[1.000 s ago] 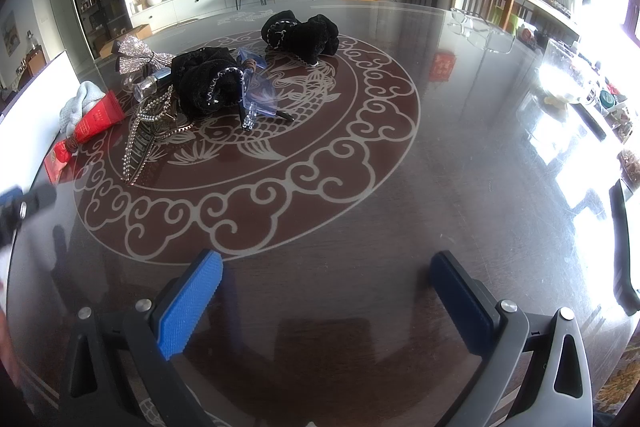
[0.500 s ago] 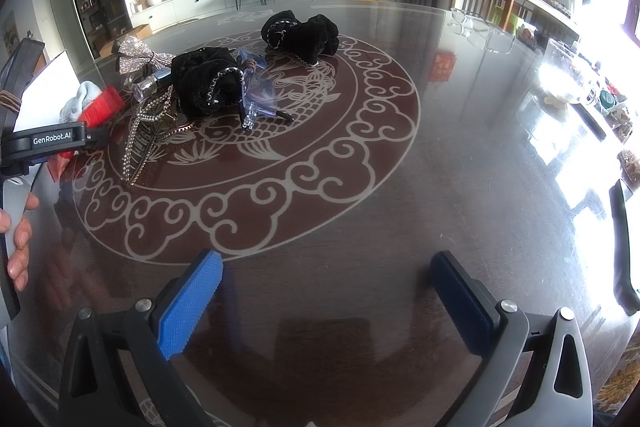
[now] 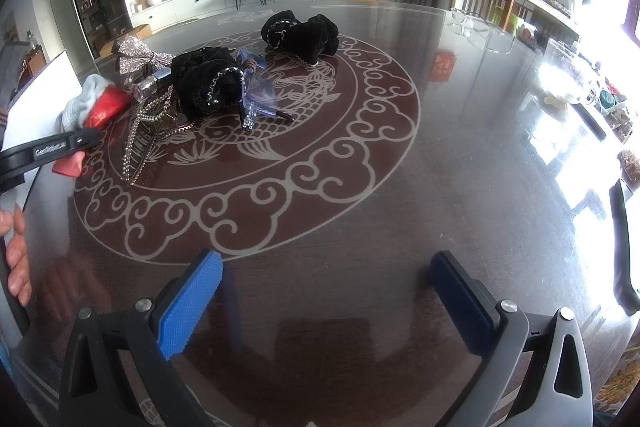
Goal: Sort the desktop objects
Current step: 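Move the left gripper to the red packet and grasp it, then hold the red packet in the left gripper just above the table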
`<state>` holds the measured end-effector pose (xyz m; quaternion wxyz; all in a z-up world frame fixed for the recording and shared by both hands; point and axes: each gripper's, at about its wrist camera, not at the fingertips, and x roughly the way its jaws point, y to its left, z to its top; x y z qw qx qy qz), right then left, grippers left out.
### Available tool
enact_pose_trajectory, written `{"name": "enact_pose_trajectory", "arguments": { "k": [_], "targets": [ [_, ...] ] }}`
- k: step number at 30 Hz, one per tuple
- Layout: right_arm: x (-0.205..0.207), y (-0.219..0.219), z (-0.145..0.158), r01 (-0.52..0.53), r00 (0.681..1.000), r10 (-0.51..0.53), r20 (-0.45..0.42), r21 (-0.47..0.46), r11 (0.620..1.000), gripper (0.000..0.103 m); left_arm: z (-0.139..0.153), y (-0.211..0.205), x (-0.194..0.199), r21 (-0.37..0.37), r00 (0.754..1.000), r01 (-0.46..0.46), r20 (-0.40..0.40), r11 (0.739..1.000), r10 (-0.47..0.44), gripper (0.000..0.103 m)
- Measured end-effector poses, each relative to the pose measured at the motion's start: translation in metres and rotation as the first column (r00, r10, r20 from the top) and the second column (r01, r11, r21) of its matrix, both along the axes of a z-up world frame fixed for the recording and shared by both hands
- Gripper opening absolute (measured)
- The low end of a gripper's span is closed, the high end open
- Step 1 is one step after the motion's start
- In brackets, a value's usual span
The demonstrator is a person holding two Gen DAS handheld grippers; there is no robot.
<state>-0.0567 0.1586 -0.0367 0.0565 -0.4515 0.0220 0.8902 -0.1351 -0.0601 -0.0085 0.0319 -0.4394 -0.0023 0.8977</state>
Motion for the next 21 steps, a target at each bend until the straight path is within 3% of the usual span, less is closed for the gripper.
{"name": "enact_pose_trajectory", "arguments": {
  "k": [8, 21],
  "targets": [
    [0.0, 0.0, 0.0, 0.0, 1.0, 0.0, 0.0, 0.0, 1.0, 0.103, 0.0, 0.009, 0.076, -0.006, 0.997, 0.077, -0.022, 0.997, -0.077, 0.024],
    [0.0, 0.0, 0.0, 0.0, 1.0, 0.0, 0.0, 0.0, 1.0, 0.103, 0.001, 0.0, 0.092, 0.054, 0.997, 0.076, -0.022, 0.996, -0.075, 0.024]
  ]
}}
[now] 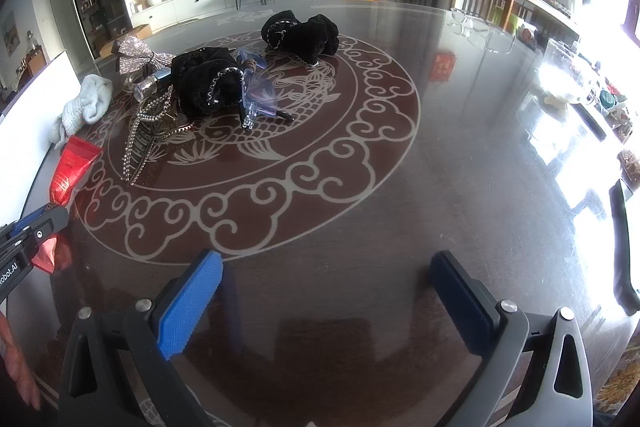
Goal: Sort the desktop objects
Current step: 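Hold the red packet in the left gripper just above the table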
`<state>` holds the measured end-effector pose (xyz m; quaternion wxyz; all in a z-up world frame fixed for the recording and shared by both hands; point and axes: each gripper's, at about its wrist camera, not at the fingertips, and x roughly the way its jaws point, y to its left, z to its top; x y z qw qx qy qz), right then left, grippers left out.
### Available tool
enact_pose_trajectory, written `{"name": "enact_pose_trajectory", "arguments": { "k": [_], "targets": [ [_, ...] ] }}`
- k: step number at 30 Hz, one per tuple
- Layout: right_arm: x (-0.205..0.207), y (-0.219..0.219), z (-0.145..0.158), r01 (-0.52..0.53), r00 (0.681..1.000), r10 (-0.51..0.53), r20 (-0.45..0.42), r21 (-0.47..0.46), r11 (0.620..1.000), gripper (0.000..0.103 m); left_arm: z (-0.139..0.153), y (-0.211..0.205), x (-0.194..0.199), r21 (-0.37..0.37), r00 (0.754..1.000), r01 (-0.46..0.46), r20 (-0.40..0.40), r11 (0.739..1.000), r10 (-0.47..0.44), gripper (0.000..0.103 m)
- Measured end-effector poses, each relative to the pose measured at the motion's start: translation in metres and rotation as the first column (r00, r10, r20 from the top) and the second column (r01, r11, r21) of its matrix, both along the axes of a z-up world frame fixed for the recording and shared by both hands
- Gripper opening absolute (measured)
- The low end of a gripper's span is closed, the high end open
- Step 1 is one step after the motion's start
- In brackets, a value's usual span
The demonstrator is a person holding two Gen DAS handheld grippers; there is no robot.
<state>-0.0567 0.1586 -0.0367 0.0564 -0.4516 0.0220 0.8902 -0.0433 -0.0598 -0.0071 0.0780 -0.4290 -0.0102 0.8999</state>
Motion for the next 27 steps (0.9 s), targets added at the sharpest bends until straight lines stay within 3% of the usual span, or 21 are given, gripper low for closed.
{"name": "enact_pose_trajectory", "arguments": {
  "k": [27],
  "targets": [
    [0.0004, 0.0001, 0.0003, -0.001, 1.0, 0.001, 0.0, 0.0, 1.0, 0.103, 0.0031, 0.0028, 0.0, -0.01, 1.0, 0.024, 0.001, 1.0, -0.024, 0.033]
  ]
}}
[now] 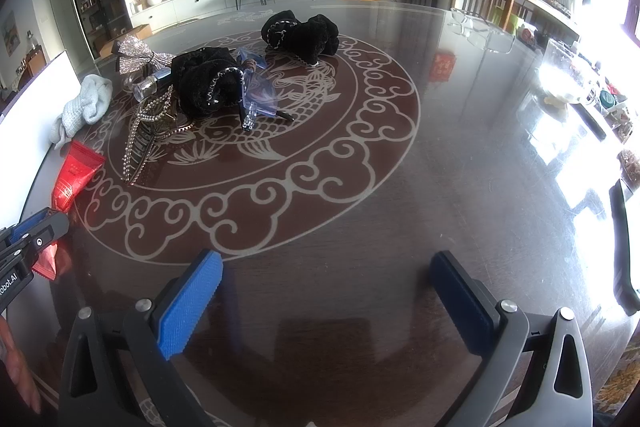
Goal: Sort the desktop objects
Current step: 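Hold the red packet in the left gripper just above the table, then open the left gripper and set the red packet down between its fingers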
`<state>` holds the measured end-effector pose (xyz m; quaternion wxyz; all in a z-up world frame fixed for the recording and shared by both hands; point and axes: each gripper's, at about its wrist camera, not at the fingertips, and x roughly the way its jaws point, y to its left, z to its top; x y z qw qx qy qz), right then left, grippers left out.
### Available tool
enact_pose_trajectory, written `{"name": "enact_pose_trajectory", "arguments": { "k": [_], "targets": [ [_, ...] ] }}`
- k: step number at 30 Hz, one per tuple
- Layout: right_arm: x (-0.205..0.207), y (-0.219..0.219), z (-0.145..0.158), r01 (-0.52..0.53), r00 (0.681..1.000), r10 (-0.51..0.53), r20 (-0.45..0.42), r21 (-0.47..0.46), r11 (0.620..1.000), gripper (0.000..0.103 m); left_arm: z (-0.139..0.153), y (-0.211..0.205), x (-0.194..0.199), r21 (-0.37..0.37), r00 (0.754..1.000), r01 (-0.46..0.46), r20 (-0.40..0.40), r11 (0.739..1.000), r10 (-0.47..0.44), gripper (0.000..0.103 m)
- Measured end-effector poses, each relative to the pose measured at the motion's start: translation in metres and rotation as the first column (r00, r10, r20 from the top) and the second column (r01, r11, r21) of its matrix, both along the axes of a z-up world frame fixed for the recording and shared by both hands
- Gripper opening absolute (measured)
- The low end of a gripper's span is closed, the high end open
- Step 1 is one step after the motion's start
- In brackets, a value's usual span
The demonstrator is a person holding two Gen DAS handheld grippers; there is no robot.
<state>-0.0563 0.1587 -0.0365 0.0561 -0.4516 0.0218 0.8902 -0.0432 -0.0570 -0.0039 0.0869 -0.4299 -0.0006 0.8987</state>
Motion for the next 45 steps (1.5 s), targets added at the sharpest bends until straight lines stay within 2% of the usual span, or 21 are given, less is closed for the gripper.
{"name": "enact_pose_trajectory", "arguments": {
  "k": [7, 9, 14, 23, 37, 38, 39, 40, 45],
  "targets": [
    [0.0, 0.0, 0.0, 0.0, 1.0, 0.0, 0.0, 0.0, 1.0, 0.103, 0.0, 0.005, 0.0, -0.013, 1.0, 0.021, 0.0, 1.0, -0.021, 0.047],
    [0.0, 0.0, 0.0, 0.0, 1.0, 0.0, 0.0, 0.0, 1.0, 0.103, 0.0, 0.005, -0.001, -0.018, 1.0, 0.015, 0.003, 1.0, -0.015, 0.056],
    [0.0, 0.0, 0.0, 0.0, 1.0, 0.0, 0.0, 0.0, 1.0, 0.103, -0.001, 0.002, -0.001, -0.008, 1.0, 0.012, 0.004, 1.0, -0.012, 0.057],
    [0.0, 0.0, 0.0, 0.0, 1.0, 0.0, 0.0, 0.0, 1.0, 0.103, -0.004, 0.014, -0.003, -0.078, 0.999, 0.04, 0.012, 0.996, -0.039, 0.066],
    [0.0, 0.0, 0.0, 0.0, 1.0, 0.0, 0.0, 0.0, 1.0, 0.103, -0.005, 0.016, -0.003, -0.083, 0.999, 0.044, 0.012, 0.996, -0.043, 0.068],
    [0.0, 0.0, 0.0, 0.0, 1.0, 0.0, 0.0, 0.0, 1.0, 0.103, -0.005, 0.016, -0.004, -0.084, 0.999, 0.043, 0.012, 0.996, -0.042, 0.072],
    [0.0, 0.0, 0.0, 0.0, 1.0, 0.0, 0.0, 0.0, 1.0, 0.103, -0.005, 0.016, -0.004, -0.088, 0.999, 0.037, 0.017, 0.995, -0.036, 0.081],
    [0.0, 0.0, 0.0, -0.002, 1.0, 0.002, 0.0, 0.0, 1.0, 0.103, -0.006, 0.013, -0.006, -0.086, 0.999, 0.026, 0.025, 0.996, -0.024, 0.083],
    [0.003, 0.0, 0.001, -0.008, 1.0, 0.008, -0.006, 0.0, 1.0, 0.103, -0.006, 0.004, -0.006, -0.047, 1.0, -0.001, 0.022, 0.999, 0.002, 0.083]
  ]
}}
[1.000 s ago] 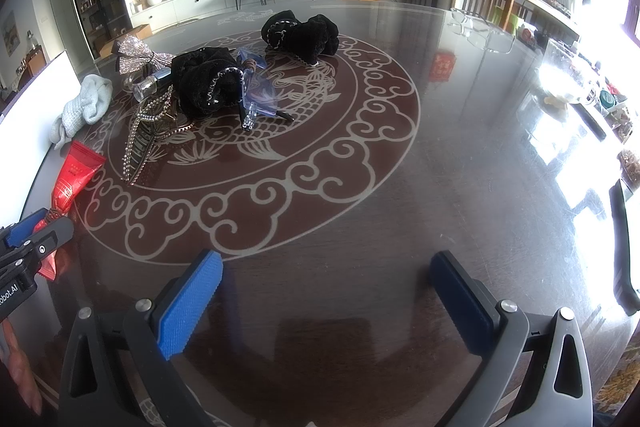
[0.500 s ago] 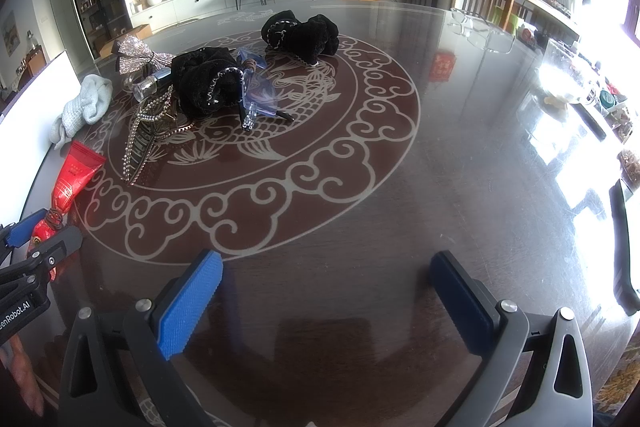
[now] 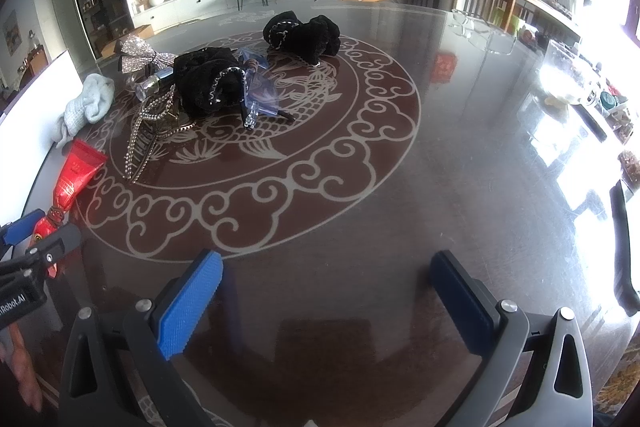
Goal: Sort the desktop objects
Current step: 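Open the left gripper and set the red packet down between its fingers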
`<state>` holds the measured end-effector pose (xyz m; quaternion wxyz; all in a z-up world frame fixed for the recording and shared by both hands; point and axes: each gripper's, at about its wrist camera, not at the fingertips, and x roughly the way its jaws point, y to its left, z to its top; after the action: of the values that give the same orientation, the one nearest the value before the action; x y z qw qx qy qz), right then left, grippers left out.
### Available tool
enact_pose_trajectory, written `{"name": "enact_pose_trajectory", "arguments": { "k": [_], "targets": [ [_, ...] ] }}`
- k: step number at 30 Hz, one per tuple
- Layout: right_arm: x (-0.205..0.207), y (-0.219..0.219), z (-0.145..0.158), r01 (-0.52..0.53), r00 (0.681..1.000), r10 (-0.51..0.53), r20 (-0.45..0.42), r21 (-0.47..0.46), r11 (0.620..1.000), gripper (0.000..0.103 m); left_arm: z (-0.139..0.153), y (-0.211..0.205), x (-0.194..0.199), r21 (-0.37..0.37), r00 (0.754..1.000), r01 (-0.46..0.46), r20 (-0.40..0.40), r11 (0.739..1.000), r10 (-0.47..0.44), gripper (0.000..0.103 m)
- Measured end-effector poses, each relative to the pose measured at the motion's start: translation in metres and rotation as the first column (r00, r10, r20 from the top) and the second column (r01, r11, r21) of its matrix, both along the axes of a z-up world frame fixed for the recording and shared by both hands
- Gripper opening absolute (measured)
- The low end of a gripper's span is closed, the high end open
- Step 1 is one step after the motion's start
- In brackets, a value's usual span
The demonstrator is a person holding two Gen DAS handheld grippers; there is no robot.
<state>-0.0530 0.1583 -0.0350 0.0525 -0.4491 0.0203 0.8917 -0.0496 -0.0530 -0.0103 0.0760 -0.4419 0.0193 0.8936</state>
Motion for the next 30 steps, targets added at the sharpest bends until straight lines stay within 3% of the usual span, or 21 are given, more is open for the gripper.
{"name": "enact_pose_trajectory", "arguments": {
  "k": [4, 11, 14, 15, 30],
  "targets": [
    [-0.0003, 0.0006, -0.0002, 0.0, 1.0, 0.0, 0.0, 0.0, 1.0, 0.103, -0.002, 0.0057, -0.0031, -0.04, 1.0, 0.006, 0.004, 0.999, -0.006, 0.084],
    [-0.0002, 0.0006, -0.0001, 0.0, 1.0, 0.0, 0.0, 0.0, 1.0, 0.103, -0.0018, 0.0057, -0.0044, -0.041, 1.0, 0.013, 0.006, 0.999, -0.012, 0.086],
    [-0.0003, 0.0006, -0.0001, 0.0, 1.0, 0.0, 0.0, 0.0, 1.0, 0.103, -0.0044, 0.007, -0.0061, -0.046, 1.0, 0.018, 0.025, 0.999, -0.017, 0.102],
    [-0.0003, 0.0006, -0.0002, 0.0, 1.0, 0.0, 0.0, 0.0, 1.0, 0.103, -0.0042, 0.0072, -0.0065, -0.045, 1.0, 0.017, 0.027, 0.999, -0.016, 0.103],
    [-0.0003, 0.0007, -0.0001, -0.001, 1.0, 0.001, 0.0, 0.0, 1.0, 0.103, -0.0043, 0.0074, -0.007, -0.047, 0.999, 0.021, 0.03, 0.999, -0.02, 0.103]
  ]
}}
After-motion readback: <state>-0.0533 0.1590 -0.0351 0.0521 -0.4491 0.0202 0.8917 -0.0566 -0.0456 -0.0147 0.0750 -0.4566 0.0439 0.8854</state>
